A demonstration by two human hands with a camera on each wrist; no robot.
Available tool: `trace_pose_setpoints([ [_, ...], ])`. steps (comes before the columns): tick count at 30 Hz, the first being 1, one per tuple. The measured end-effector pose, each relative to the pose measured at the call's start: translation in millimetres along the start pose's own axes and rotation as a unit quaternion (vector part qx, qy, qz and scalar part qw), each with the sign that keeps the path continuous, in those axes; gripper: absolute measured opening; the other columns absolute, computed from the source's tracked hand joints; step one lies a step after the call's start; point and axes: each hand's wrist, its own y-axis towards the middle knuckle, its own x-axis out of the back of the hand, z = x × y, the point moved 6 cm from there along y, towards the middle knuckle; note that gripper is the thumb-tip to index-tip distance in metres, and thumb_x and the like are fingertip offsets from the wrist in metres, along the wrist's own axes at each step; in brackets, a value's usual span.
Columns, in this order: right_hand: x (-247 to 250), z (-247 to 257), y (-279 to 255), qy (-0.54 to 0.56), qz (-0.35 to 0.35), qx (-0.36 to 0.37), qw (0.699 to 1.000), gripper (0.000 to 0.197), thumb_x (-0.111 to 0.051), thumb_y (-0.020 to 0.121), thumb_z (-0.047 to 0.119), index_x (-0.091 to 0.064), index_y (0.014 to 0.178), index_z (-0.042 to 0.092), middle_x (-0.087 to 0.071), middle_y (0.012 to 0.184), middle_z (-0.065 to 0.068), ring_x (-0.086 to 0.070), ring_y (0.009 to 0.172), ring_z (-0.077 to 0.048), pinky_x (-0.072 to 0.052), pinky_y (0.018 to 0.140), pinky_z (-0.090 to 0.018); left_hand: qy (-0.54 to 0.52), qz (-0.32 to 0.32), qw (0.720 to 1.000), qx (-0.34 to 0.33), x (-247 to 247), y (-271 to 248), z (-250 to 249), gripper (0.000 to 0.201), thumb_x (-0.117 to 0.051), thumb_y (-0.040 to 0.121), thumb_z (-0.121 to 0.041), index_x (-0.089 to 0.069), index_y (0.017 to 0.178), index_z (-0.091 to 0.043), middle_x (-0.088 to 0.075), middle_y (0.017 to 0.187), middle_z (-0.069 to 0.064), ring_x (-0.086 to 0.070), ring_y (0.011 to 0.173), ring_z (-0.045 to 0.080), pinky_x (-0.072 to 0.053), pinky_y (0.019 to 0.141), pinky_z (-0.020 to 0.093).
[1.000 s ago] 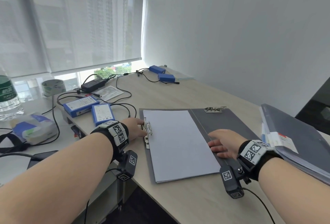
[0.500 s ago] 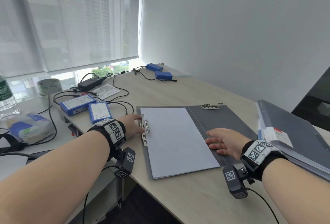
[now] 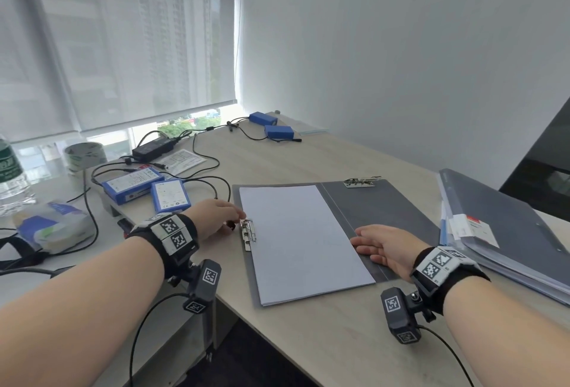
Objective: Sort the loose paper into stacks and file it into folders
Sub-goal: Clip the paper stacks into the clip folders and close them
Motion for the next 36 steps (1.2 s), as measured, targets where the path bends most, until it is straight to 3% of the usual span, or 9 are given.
trace_pose_setpoints([
  [3,0.0,-0.4,0.6,-0.006,-0.003,0.002,1.000,0.024,-0.053,0.102,0.024,-0.062,0.120,0.011,-0.073,0.116,-0.009,-0.064,0.096,-0.017,-0.046,0.071,-0.023,0.047,-0.007,0.999,0.001,-1.1,-0.7,1.9,0.021,-0.067,0.093,-0.044,-0.074,0.104,-0.028,-0.074,0.099,0.000,-0.066,0.087,0.017,-0.051,0.079,0.029],
  [8,1.6,-2.1,3.5,-0.005,-0.007,0.009,1.000,0.022,-0.053,0.102,0.024,-0.062,0.118,0.012,-0.073,0.115,-0.009,-0.064,0.092,-0.015,-0.045,0.069,-0.021,0.085,0.000,0.996,0.008,-0.8,-1.4,0.0,0.035,-0.068,0.089,-0.055,-0.072,0.112,-0.030,-0.072,0.099,-0.001,-0.067,0.089,0.016,-0.051,0.076,0.027],
  [13,0.8,-2.9,4.0,-0.006,-0.006,0.007,1.000,0.019,-0.053,0.102,0.025,-0.062,0.115,0.014,-0.073,0.114,-0.008,-0.064,0.091,-0.014,-0.046,0.069,-0.021,0.151,0.058,0.987,0.025,-1.8,-4.6,-10.0,0.052,-0.058,0.090,-0.064,-0.062,0.130,-0.031,-0.066,0.107,-0.005,-0.065,0.091,0.014,-0.046,0.066,0.024],
  [18,1.6,-4.0,6.3,-0.009,-0.012,0.006,1.000,0.022,-0.052,0.102,0.026,-0.062,0.118,0.014,-0.074,0.114,-0.007,-0.065,0.094,-0.014,-0.046,0.069,-0.021,0.209,0.096,0.973,0.037,-3.5,-3.0,-14.2,0.077,-0.063,0.087,-0.065,-0.044,0.149,-0.024,-0.062,0.120,-0.003,-0.064,0.094,0.015,-0.047,0.064,0.026],
  [22,1.2,-4.4,8.5,-0.012,-0.012,0.005,1.000,0.021,-0.052,0.102,0.025,-0.063,0.117,0.015,-0.074,0.113,-0.006,-0.065,0.093,-0.014,-0.046,0.068,-0.021,0.270,0.112,0.955,0.046,-6.8,-2.7,-21.4,0.073,-0.072,0.083,-0.060,-0.051,0.143,-0.024,-0.060,0.121,-0.003,-0.060,0.104,0.017,-0.047,0.072,0.024],
  [25,1.7,-5.2,9.8,-0.018,-0.010,0.006,1.000,0.020,-0.052,0.102,0.025,-0.062,0.117,0.016,-0.074,0.112,-0.004,-0.065,0.093,-0.013,-0.047,0.068,-0.020,0.315,0.099,0.942,0.061,-13.8,-0.6,-19.9,0.088,-0.083,0.073,-0.056,-0.044,0.146,-0.025,-0.059,0.120,-0.001,-0.058,0.106,0.019,-0.047,0.084,0.027],
  [32,2.9,-5.7,11.7,-0.031,-0.008,0.015,0.999,0.017,-0.054,0.101,0.023,-0.063,0.114,0.017,-0.075,0.108,-0.002,-0.066,0.088,-0.010,-0.047,0.067,-0.020,0.395,0.063,0.916,0.042,-21.5,5.5,-19.9,0.100,-0.087,0.063,-0.062,-0.041,0.143,-0.024,-0.059,0.128,0.002,-0.058,0.116,0.023,-0.047,0.090,0.031],
  [36,3.5,-5.8,12.8,-0.039,-0.006,0.018,0.999,0.016,-0.055,0.100,0.024,-0.063,0.113,0.018,-0.076,0.106,-0.001,-0.067,0.089,-0.010,-0.048,0.069,-0.020,0.378,0.066,0.923,0.043,-20.8,3.3,-19.1,0.097,-0.087,0.067,-0.056,-0.039,0.145,-0.024,-0.055,0.117,0.000,-0.056,0.105,0.020,-0.045,0.084,0.029],
])
